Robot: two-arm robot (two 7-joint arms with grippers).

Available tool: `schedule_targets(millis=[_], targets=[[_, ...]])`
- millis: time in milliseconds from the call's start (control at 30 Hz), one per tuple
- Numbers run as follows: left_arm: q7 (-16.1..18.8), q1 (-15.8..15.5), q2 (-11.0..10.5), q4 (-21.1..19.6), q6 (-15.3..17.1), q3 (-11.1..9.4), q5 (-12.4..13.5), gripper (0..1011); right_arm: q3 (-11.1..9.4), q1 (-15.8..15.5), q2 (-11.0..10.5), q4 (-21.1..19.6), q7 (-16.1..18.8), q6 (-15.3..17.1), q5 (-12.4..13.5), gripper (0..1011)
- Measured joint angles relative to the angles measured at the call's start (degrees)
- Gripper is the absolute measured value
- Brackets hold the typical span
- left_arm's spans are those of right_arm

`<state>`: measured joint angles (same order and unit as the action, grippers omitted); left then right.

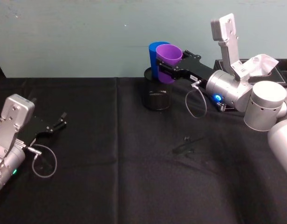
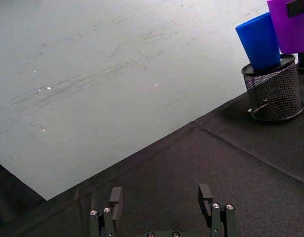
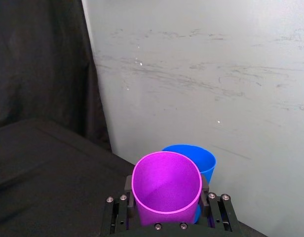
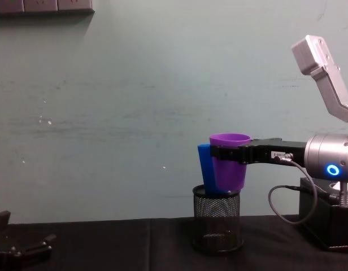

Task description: Pick up one cup with a gripper and tap it against the other cup.

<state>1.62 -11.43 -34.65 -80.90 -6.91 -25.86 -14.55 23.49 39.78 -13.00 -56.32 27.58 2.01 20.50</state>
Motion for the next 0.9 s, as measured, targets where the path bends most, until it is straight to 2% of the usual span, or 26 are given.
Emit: schedule_targets(millis=[900], targets=[[0.0,0.0,0.0,0.0,0.0,0.0,0.0,1000,0.0,0.0,0.0,0.0,0.0,0.0,0.0,726]])
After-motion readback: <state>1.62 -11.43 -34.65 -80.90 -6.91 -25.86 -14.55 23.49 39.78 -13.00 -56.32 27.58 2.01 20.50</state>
